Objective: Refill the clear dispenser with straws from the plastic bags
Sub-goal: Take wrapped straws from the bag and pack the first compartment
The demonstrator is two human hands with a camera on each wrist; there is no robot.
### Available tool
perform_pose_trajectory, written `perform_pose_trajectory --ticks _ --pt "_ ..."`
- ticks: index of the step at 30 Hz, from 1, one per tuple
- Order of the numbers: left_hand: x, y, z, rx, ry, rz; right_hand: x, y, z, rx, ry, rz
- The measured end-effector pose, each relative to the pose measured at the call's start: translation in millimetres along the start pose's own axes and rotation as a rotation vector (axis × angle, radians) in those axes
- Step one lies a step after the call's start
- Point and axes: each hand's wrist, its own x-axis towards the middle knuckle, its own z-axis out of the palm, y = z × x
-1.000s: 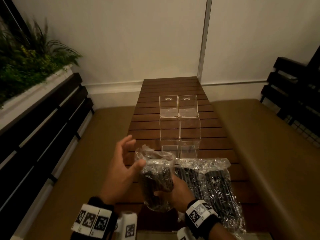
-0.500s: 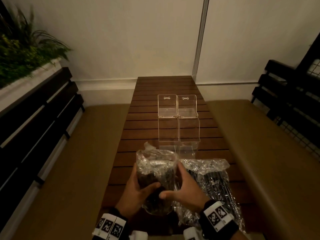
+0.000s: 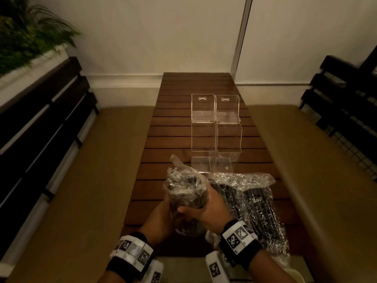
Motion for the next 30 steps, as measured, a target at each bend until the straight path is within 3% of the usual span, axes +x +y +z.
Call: perform_pose_trajectory --ticks 3,10,21,30 --pt "-2 31 -24 -0.142 -0.113 0.05 9 -6 -5 -0.018 0.022 -0.03" --pt "31 64 -40 -0.186 -0.075 0.14 42 -7 -5 -0.041 0.061 -0.031" --pt "52 40 -11 -0.209 0.272 0.232 57 9 -6 -0.264 -0.023 -0.003" --pt "57 32 -7 -0.232 0.277 0.212 53 -24 -33 0.061 -0.152 -0.026"
